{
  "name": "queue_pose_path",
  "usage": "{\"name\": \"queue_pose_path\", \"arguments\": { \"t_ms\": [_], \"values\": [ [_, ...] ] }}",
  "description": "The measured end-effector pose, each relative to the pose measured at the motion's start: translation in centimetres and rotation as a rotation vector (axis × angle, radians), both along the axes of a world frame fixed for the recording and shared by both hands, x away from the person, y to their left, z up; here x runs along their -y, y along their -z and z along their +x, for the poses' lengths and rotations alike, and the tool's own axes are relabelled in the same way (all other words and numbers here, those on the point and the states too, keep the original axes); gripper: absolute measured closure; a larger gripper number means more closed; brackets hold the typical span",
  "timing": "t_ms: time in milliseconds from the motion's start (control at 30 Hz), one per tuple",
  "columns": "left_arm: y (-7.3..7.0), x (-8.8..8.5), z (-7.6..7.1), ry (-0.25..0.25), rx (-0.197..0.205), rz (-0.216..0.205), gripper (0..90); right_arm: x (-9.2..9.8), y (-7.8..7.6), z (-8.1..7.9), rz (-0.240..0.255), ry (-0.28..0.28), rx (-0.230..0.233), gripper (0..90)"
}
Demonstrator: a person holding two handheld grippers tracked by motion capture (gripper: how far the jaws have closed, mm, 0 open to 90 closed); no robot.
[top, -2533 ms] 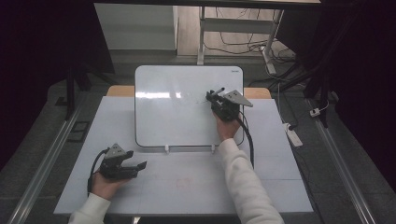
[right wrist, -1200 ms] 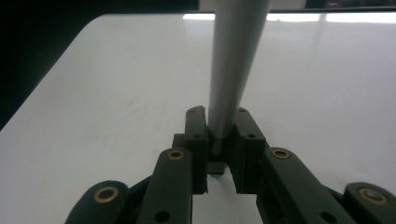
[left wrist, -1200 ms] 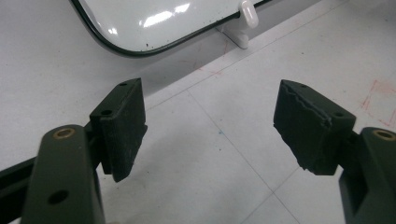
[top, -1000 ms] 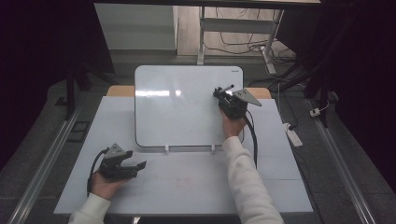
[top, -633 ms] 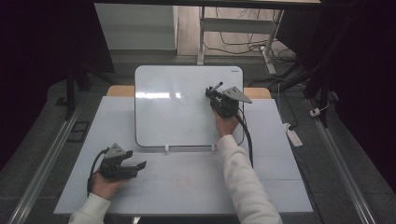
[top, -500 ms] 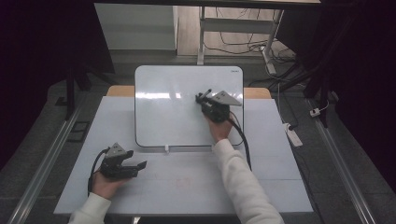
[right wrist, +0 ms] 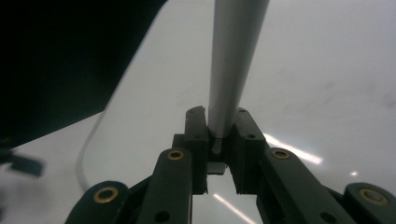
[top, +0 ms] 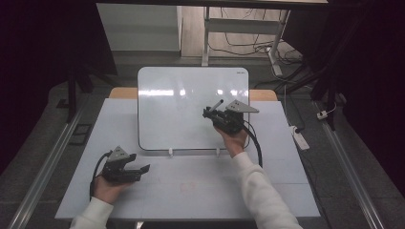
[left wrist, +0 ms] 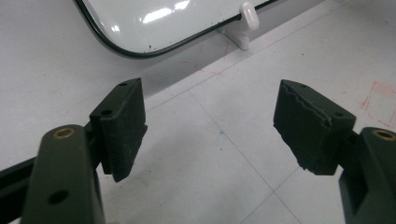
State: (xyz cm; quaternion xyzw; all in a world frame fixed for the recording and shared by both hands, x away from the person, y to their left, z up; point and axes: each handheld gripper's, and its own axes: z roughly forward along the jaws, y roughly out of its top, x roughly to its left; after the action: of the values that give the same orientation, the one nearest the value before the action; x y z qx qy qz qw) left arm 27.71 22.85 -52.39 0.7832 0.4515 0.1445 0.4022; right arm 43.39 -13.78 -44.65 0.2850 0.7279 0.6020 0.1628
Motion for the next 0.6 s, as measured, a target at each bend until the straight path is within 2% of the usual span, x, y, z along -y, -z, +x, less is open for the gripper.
{"name": "queue_pose_path", "arguments": {
  "t_ms": [33, 67, 267, 600],
  "values": [
    [0.0, 0.0, 0.0, -0.001, 0.003, 0.001, 25.9, 0.1, 0.1, -1.1, -0.013, -0.039, -0.028, 78.7],
    [-0.1, 0.0, -0.1, -0.005, 0.006, 0.002, 25.9, 0.1, 0.1, -1.1, -0.013, -0.039, -0.028, 78.7],
    [-0.2, 0.0, -0.2, -0.021, 0.020, 0.000, 25.9, 0.2, 0.7, -4.3, -0.066, -0.153, -0.083, 78.7],
    [-0.3, -0.2, -0.2, -0.034, 0.031, -0.003, 26.0, 0.0, 2.0, -7.2, -0.137, -0.256, -0.146, 78.7]
  ]
}}
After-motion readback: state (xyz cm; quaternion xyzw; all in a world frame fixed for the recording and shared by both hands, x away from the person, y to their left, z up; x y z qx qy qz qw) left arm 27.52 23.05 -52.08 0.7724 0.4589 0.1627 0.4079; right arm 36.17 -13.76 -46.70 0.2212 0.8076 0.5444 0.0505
